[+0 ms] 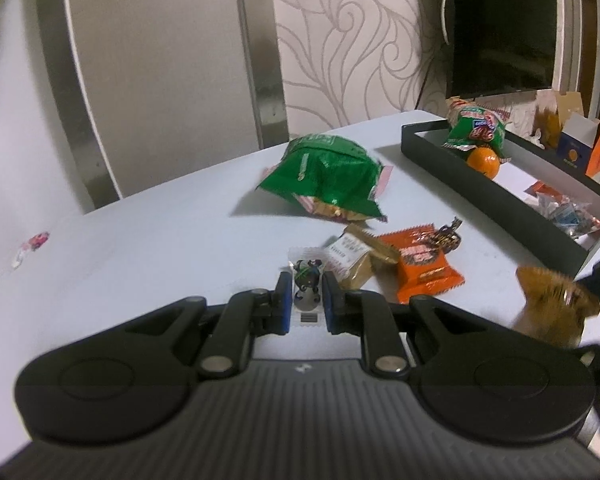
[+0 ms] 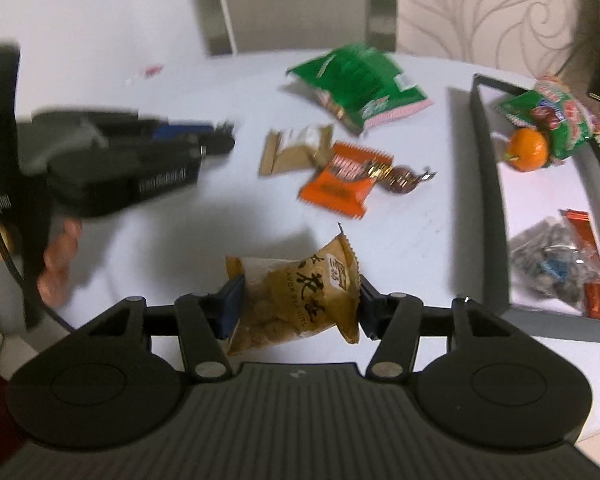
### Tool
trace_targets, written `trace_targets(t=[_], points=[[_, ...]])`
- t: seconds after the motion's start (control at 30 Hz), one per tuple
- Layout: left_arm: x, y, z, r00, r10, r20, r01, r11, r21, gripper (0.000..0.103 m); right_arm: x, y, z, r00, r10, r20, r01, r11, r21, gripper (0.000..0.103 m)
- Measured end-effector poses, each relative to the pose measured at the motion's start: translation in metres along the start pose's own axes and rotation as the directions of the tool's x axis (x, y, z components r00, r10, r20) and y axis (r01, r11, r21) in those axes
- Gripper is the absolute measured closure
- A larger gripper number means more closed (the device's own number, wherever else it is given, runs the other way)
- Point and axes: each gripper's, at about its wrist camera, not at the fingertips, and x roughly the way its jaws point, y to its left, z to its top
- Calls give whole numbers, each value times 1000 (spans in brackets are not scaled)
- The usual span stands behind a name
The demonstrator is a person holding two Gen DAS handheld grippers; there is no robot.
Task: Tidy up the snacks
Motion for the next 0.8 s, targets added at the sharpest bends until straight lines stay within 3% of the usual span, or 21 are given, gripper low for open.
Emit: trace_targets(t=[0.4, 0.8], points=[[3, -20, 20, 999, -28, 29, 27, 1000, 16, 84, -53, -13, 16, 992, 23, 123, -32, 997, 72, 41], [4, -48, 37, 998, -42, 47, 40, 998, 44, 84, -75, -32, 14, 987, 18, 162, -35, 994, 100, 41]])
